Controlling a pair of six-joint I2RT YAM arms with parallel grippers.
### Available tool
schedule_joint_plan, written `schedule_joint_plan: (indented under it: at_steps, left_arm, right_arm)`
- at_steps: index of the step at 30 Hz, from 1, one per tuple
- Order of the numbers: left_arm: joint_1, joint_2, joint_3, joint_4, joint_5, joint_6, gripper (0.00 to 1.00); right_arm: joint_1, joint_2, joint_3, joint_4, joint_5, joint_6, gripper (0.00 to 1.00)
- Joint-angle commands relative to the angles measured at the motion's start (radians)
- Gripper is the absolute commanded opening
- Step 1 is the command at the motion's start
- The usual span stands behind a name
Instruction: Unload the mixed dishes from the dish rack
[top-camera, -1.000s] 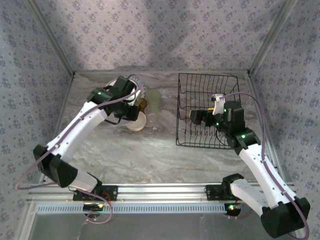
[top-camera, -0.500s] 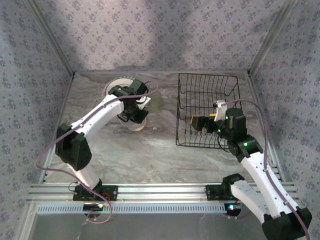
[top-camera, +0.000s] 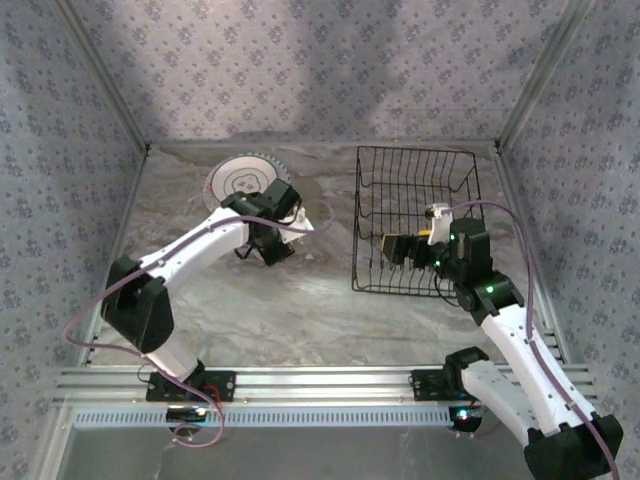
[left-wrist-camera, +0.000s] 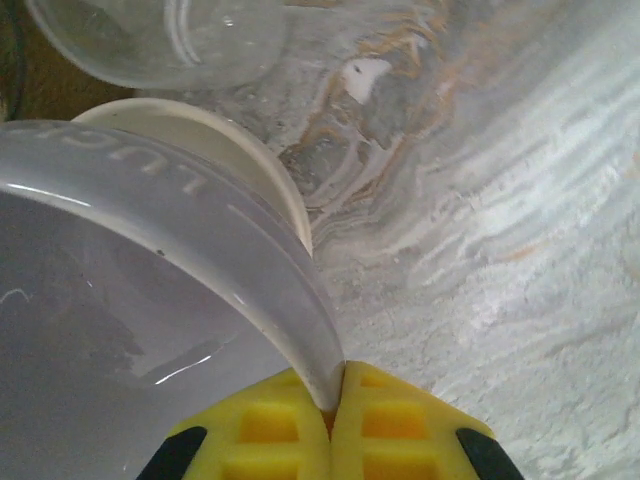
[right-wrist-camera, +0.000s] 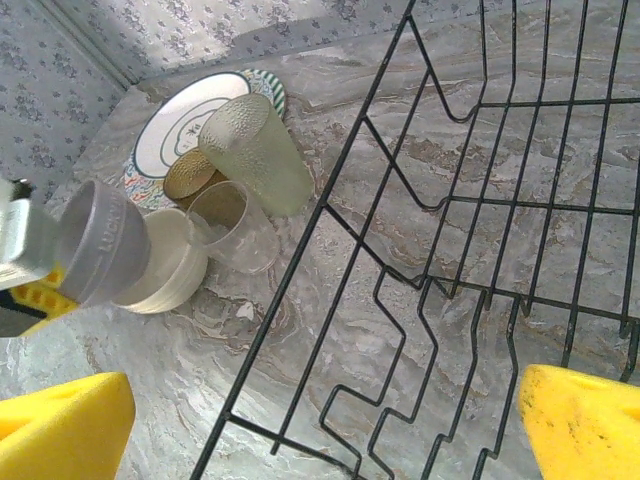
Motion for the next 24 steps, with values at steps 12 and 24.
schedule_joint_plan:
  at_steps: [12,24]
  left_arm:
    - [0.036,-0.057,-0.001,-0.015,-0.008,0.317,0.0]
    - [0.064,0.02,0.036,-0.053,0.007,0.347,0.0]
  right_arm:
    - [0.043,-0.026,-0.024,0.027,-0.128,-0.012,1.0]
    - [0.121,-0.077,-0.103,0.109,-0.264,0.052,1.0]
